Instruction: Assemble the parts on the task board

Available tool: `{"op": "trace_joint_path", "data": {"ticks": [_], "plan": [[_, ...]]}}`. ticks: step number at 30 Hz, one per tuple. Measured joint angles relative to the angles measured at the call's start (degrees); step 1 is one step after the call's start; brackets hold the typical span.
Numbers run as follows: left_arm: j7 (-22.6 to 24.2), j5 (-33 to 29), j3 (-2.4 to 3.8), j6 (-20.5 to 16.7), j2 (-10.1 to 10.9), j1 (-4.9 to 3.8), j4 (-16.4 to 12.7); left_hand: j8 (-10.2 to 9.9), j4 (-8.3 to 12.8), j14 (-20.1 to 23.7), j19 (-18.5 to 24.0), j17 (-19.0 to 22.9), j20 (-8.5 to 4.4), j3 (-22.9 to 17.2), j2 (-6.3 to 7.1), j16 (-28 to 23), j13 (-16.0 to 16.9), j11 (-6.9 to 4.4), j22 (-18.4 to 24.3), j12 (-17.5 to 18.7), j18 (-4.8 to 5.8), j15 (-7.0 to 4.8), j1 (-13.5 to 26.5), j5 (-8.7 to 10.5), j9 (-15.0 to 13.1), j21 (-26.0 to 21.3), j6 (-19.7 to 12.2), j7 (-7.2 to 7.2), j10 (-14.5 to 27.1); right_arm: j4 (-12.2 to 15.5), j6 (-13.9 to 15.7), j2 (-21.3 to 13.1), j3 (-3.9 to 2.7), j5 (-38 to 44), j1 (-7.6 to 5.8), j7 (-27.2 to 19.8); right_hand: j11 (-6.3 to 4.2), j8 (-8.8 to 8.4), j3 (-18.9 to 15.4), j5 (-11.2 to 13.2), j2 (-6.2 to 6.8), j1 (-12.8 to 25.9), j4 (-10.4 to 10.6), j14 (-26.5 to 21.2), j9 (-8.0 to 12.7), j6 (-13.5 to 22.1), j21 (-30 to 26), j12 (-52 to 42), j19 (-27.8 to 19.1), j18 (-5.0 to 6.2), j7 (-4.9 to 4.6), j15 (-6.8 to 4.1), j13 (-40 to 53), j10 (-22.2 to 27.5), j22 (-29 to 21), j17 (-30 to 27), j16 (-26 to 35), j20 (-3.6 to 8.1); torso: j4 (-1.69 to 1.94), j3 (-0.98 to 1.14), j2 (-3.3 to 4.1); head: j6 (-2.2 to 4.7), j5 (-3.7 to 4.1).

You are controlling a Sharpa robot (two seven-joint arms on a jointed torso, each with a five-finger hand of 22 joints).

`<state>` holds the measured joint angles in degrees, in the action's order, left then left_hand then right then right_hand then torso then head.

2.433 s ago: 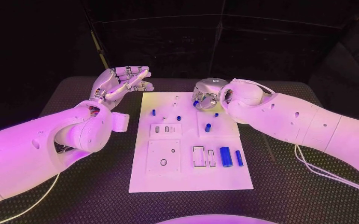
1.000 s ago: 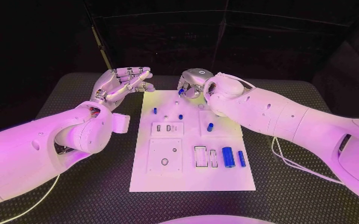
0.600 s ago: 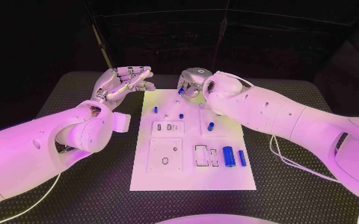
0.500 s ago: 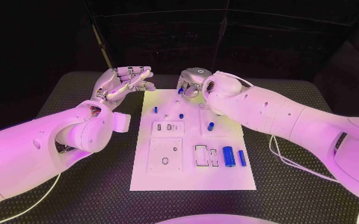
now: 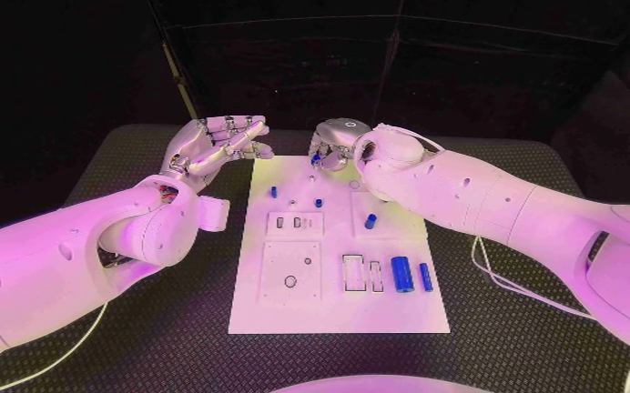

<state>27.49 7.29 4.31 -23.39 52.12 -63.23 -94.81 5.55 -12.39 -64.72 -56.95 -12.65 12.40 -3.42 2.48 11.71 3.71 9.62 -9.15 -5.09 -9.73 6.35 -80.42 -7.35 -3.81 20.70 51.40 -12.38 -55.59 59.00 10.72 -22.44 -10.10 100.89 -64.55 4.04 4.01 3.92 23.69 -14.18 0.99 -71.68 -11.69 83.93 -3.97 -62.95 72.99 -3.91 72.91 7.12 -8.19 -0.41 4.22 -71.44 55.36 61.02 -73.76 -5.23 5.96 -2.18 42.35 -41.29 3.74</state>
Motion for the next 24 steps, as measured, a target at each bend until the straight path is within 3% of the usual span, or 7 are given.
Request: {"op": "trace_joint_path", "data": {"ticks": [17, 19, 22, 24], "plan": [[0.0, 0.0, 0.00, 0.0, 0.0, 0.00, 0.2, 0.0, 0.0, 0.0, 0.0, -0.1, 0.00, 0.0, 0.00, -0.3, 0.0, 0.00, 0.0, 0.3, 0.00, 0.00, 0.0, 0.00, 0.0, 0.0, 0.0, 0.00, 0.0, 0.4, -0.2, -0.6, 0.13, 1.0, 0.22, 0.3, -0.01, -0.16, 0.2, 0.3, 0.43, 0.0, 0.2, 0.0, 0.0, 0.1, 0.0, 0.0, 0.0, 0.00, 0.07, 0.00, 0.0, 0.0, -0.1, -0.2, 0.0, 0.00, 0.01, 0.02, 0.08, 0.02, 0.11], [-0.1, 0.0, 0.00, 0.0, 0.0, 0.00, 0.2, 0.0, 0.0, 0.0, 0.0, -0.1, 0.00, 0.0, 0.00, -0.3, 0.0, 0.00, 0.0, 0.3, 0.00, 0.00, 0.0, 0.00, 0.0, 0.0, 0.0, 0.00, 0.0, 0.5, -0.1, -0.6, 0.13, 1.3, 0.22, 0.3, 0.31, -0.16, 0.4, 0.4, 0.90, 0.5, 0.4, 0.0, 0.0, 0.1, 0.0, 0.1, 0.0, 0.00, 0.07, 0.00, -0.1, 0.4, -0.3, -0.4, 0.0, -0.03, 0.01, 0.02, 0.08, 0.02, 0.11], [-0.1, 0.0, 0.00, 0.0, 0.1, 0.00, 0.2, 0.0, 0.0, 0.0, 0.0, -0.1, 0.00, 0.0, 0.00, -0.3, 0.0, 0.00, 0.0, 0.3, 0.00, 0.00, 0.0, 0.00, 0.0, 0.0, 0.0, 0.00, 0.0, 0.5, -0.1, -0.6, 0.15, 1.7, 0.25, 0.3, 0.92, -0.10, 0.2, 1.9, 2.36, 1.0, 1.1, 0.1, 0.1, 2.5, -0.6, 0.4, -1.0, 0.00, -0.65, 0.45, -0.5, 3.9, -1.5, -1.1, 0.1, -0.75, 0.01, 0.01, 0.08, 0.04, 0.09], [-0.1, 0.0, 0.00, 0.1, 0.1, 0.00, 0.2, 0.0, 0.0, 0.0, 0.0, -0.1, 0.00, 0.0, 0.00, -0.3, 0.0, 0.00, 0.0, 0.3, 0.00, 0.00, 0.0, 0.00, 0.0, 0.0, 0.0, 0.00, 0.0, 0.5, 0.0, -0.6, 0.18, 1.9, 0.28, 0.3, 1.70, -0.10, -0.3, 3.2, 3.69, 1.1, 1.6, 0.0, 0.4, 6.7, -2.5, 0.4, -3.3, 0.01, -0.39, 0.89, -0.7, 8.4, -4.8, -3.3, 1.5, -1.12, 0.03, 0.00, 0.08, 0.05, 0.05]]}}
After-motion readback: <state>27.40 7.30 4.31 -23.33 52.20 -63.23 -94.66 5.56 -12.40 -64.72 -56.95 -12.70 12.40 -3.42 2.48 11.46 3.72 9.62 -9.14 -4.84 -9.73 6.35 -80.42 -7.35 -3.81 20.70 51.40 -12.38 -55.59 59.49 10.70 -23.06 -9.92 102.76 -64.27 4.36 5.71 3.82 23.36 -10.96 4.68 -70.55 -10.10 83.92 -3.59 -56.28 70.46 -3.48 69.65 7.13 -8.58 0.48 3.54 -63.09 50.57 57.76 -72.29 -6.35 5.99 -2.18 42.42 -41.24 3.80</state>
